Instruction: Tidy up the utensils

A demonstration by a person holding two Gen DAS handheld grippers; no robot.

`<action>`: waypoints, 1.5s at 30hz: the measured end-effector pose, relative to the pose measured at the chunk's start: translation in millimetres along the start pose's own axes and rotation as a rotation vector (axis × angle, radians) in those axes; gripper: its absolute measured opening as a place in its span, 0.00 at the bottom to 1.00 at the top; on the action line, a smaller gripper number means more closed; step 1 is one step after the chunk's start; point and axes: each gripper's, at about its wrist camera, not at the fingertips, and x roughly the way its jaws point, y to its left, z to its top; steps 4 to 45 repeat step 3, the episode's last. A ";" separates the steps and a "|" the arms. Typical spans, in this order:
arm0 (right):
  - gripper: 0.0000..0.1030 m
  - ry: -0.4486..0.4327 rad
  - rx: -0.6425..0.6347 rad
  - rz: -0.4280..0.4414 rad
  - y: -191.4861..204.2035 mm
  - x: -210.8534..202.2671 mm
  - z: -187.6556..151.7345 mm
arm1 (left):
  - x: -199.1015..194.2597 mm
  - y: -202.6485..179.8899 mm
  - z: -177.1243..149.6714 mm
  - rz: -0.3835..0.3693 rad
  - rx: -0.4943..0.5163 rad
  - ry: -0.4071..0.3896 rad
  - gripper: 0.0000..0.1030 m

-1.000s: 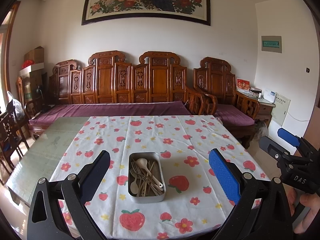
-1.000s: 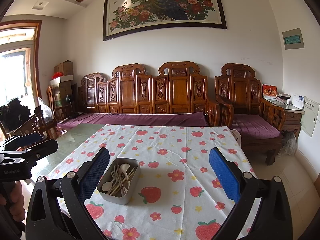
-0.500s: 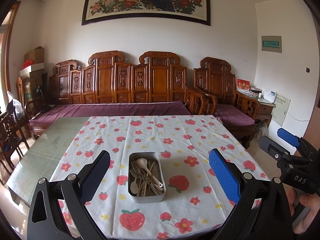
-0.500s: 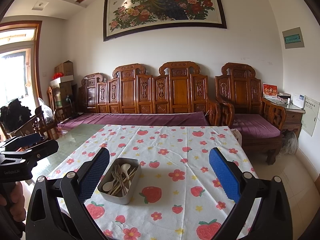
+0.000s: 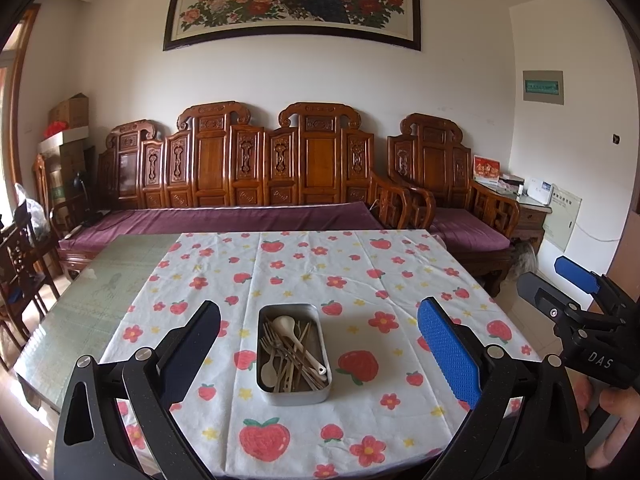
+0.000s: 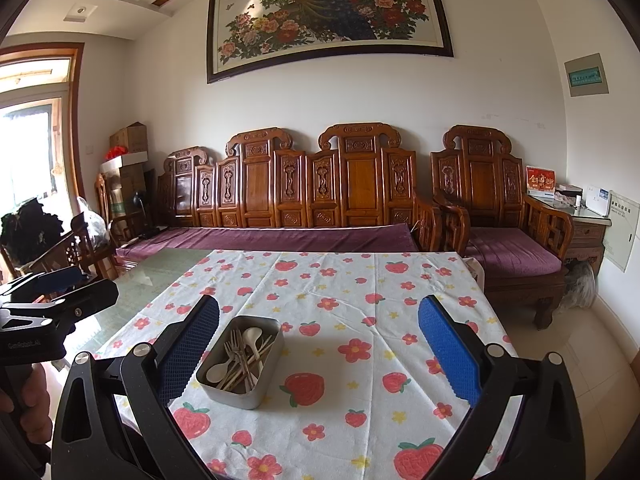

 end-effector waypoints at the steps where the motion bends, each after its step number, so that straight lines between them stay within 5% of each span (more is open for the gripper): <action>1: 0.98 -0.001 -0.001 -0.002 0.1 0.0 0.0 | -0.1 0.1 0.2 0.001 0.000 0.000 0.93; 45: 0.98 0.000 -0.001 0.000 -0.1 0.1 -0.1 | -0.1 0.4 0.3 -0.001 -0.002 0.002 0.93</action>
